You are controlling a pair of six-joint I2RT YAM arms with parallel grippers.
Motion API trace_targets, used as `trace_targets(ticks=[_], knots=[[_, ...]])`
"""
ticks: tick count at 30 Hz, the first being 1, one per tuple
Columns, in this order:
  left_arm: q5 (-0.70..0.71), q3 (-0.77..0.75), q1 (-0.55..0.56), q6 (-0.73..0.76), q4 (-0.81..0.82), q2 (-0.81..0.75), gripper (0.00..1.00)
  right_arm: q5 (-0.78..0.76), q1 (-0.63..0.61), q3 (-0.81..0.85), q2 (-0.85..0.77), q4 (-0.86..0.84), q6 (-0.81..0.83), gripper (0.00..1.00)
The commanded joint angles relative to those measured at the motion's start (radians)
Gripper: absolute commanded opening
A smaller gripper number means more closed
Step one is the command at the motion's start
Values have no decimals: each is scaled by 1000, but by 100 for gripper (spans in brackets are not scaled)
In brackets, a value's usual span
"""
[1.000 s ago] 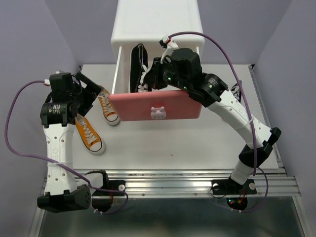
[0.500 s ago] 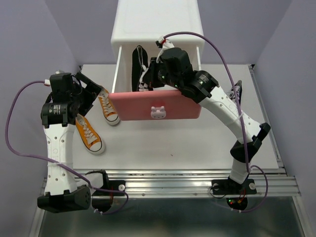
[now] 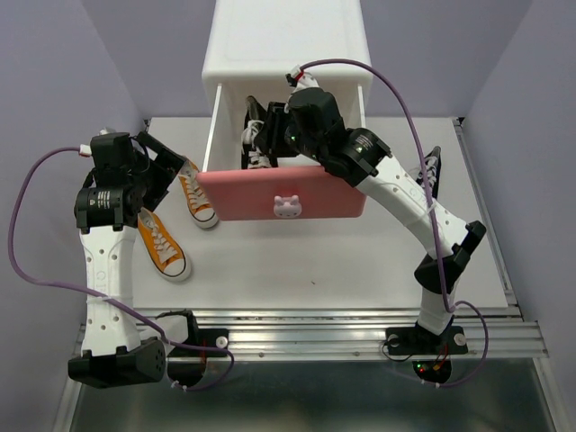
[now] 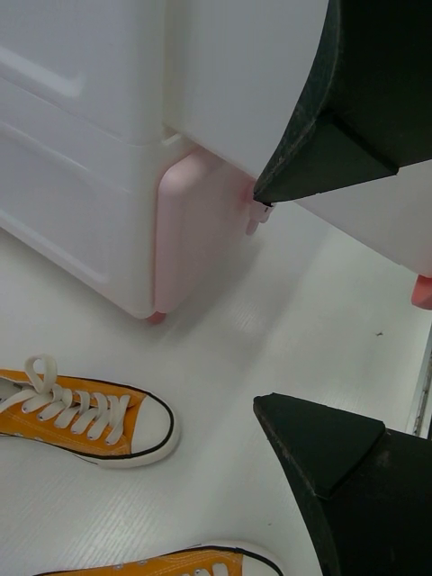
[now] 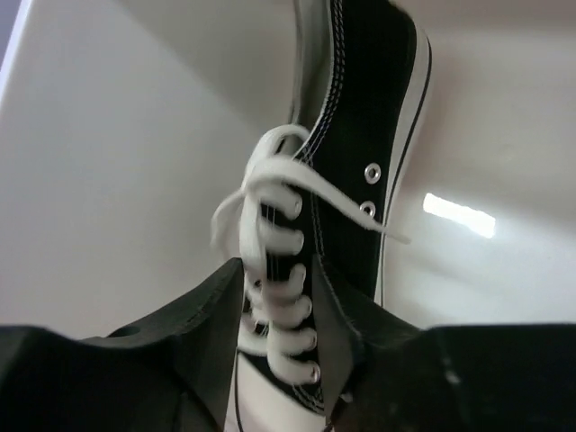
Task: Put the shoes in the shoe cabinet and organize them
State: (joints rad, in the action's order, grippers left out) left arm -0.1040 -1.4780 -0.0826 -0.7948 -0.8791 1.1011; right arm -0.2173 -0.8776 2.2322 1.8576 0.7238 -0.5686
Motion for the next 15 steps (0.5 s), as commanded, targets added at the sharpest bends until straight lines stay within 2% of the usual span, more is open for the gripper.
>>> trace_targets(ticks=[1,5,8,9,11,15], knots=[[12,7,-6,0,32,-15,99,-27,-20,46,-15,-70,-20,46],[12,4,-6,-3,32,-15,99,-1,-20,37,-44,-119,10,59],[12,2,-6,-3,32,-18,99,44,-20,18,-86,-204,39,74],[13,1,-6,-3,31,-20,99,76,-20,12,-101,-228,52,87],[12,1,-6,0,31,-23,99,122,-20,-12,-147,-329,84,100],[12,2,-6,3,31,-29,99,240,-20,-10,-202,-449,151,100]])
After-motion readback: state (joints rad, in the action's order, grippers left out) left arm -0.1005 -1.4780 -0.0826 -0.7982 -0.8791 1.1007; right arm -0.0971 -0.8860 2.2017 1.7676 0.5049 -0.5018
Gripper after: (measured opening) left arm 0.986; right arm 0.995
